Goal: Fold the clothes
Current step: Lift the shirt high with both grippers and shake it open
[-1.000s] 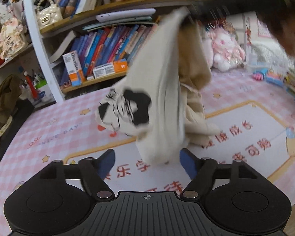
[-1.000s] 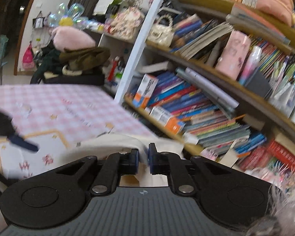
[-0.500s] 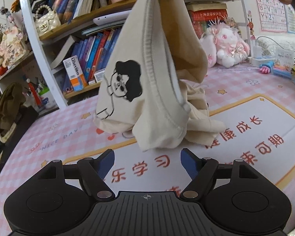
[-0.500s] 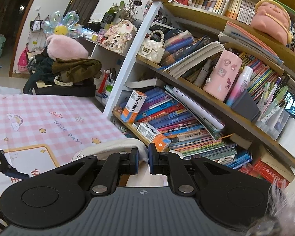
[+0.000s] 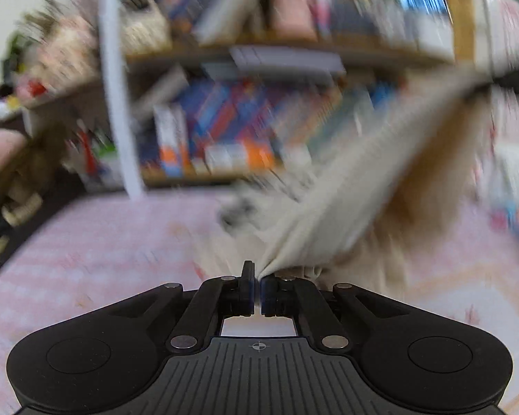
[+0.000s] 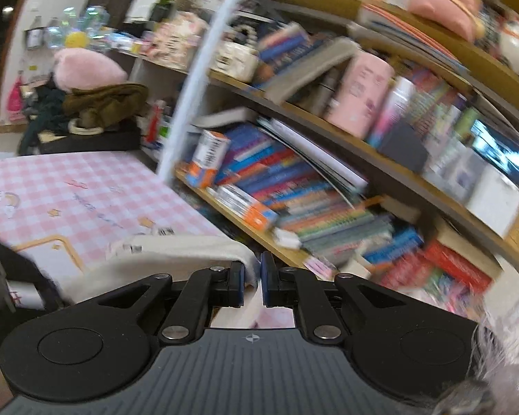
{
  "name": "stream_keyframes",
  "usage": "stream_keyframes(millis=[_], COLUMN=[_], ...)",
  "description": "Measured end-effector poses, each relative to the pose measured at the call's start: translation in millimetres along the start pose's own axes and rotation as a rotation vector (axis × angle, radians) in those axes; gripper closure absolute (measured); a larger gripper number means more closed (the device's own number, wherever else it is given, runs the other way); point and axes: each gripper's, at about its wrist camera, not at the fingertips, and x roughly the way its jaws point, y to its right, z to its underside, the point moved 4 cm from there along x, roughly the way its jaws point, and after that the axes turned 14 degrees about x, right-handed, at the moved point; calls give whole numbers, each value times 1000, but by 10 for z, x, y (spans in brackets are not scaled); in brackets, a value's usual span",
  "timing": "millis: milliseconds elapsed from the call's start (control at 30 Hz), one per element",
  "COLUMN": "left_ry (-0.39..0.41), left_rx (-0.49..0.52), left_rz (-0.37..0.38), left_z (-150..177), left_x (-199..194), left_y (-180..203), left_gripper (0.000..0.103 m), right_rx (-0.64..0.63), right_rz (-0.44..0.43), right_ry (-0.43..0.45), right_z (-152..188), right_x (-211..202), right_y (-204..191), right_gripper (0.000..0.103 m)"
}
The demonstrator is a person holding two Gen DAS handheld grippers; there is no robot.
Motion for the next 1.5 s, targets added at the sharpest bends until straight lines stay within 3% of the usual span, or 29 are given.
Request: stream_keyframes(millis=[100,200,333,433,533,633,700,767,867,967,1067,1200,1500], left_ry=[170,403,697,860,885,770,619,446,195,29,-27,-45,-107], left_rx=[-24,3,20,30,22,4,4,33,63,79,97,130,168], left_rz=[-89,-199,-298,-354,-336,-284,-229,-192,-117,-53,-26,-5,12], left_z=[-513,-1091,-1690,-1931,-2024,-1973,-1869,-1665,-1228,-827,-779,-962,-1050], left_x=[-413,-960,-1723,-2129,-2156,-1745,-1272,-675,226,862,1267,1745,2557], left_y=[-282,-485,-668,-739,-816,-928,-980,-987,-921,-819,-848,-940,-938], left_gripper=[101,101,101,101,101,101,100,100,99,99,99,99,97], right_rx=[8,17,48,36,25,59,73,116,222,253,268,239,206], right_rz=[33,66,89,97,85,50,57,65,66,92,119,159,240], right_ry=[41,83,374,619,756,728,612,433,107,-123,-307,-330,-369], right_z=[-76,-152,-830,-1268,-1464,-1469,-1353,-1101,-446,258,852,856,838], right_x=[-114,-230,-711,-1151,-1439,-1352,-1007,-489,403,994,1502,1944,2862], right_y=[72,144,228,223,193,213,259,341,462,359,267,345,578], right_gripper=[96,96,96,96,96,96,95,95,95,96,96,96,95])
